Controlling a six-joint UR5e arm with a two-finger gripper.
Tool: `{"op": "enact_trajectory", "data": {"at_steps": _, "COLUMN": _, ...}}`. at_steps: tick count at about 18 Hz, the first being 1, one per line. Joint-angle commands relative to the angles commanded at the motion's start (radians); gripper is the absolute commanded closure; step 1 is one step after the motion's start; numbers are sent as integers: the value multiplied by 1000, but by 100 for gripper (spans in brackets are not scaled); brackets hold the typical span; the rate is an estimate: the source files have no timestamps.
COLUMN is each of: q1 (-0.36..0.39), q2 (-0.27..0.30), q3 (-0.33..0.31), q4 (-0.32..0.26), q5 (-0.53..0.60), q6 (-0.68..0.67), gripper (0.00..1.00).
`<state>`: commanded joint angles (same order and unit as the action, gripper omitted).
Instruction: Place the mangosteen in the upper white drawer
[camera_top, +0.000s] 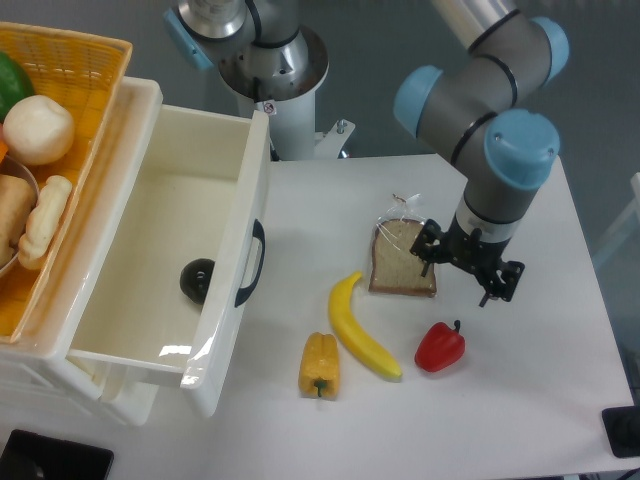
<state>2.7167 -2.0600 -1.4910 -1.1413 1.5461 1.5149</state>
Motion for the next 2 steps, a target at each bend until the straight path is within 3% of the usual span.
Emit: {"op": "enact_trajectory", "data": {"at_steps": 2, "q1": 3, "q2": -2, "q3": 0, "q4": -2, "q5": 11, "q6": 45, "gripper": 0}}
